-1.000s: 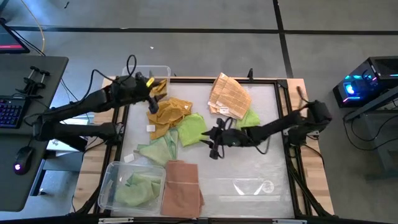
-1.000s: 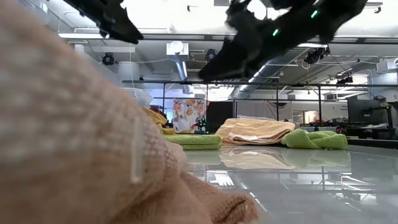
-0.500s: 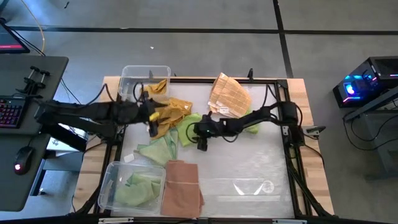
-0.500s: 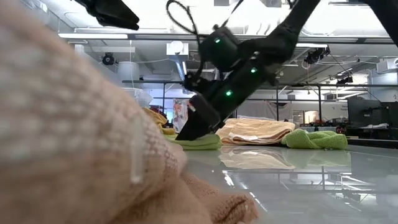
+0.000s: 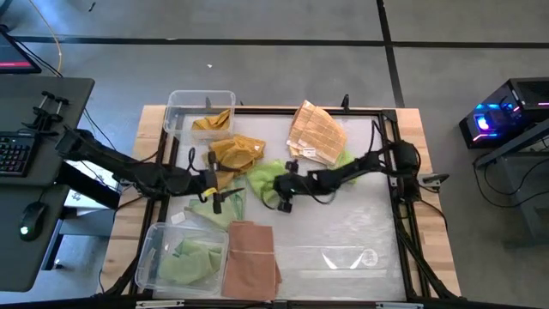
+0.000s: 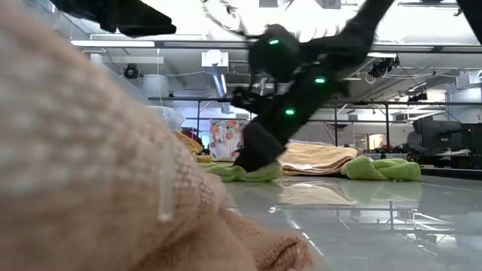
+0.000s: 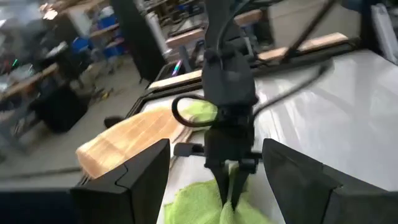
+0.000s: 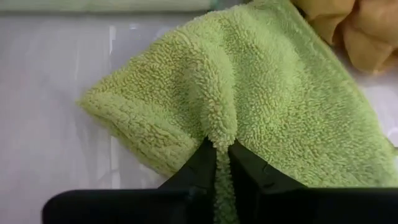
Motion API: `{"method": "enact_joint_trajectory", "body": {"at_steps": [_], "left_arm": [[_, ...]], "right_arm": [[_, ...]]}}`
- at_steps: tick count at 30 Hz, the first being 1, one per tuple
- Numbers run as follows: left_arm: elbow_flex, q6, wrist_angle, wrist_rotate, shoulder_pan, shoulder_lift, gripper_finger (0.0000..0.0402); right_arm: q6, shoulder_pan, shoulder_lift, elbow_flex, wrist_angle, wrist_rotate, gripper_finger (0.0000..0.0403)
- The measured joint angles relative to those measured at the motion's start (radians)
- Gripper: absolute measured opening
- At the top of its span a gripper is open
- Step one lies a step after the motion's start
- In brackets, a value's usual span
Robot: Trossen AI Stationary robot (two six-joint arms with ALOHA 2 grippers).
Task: Sort towels by color in basket
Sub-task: Put the left light green towel into the bottom transparent bin
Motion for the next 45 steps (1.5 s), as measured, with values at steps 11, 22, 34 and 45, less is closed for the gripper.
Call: {"method": "enact_joint_trajectory", "body": {"at_steps": [11, 22, 34, 45], "left_arm": [[-0.020, 0.166, 0.296, 0.067, 0.001, 0.248, 0.0243], [0.022, 0.167, 0.352, 0.057, 0.062, 0.430, 0.0243], [0.020, 0.127, 0.235, 0.063, 0.061, 0.448, 0.0165], [0.020, 0.176, 0.208, 0.064, 0.049, 0.443, 0.0011]], "right_arm": [[-0.011, 0.069, -0.159, -0.298, 0.708, 0.020, 0.0013], [-0.124, 0.110, -0.149, -0.084, 0.432, -0.037, 0.0012], [-0.127, 0.123, -0.157, -0.033, 0.315, 0.016, 0.0013], [-0.074, 0.125, -0.198, -0.033, 0.285, 0.019, 0.0058]]}}
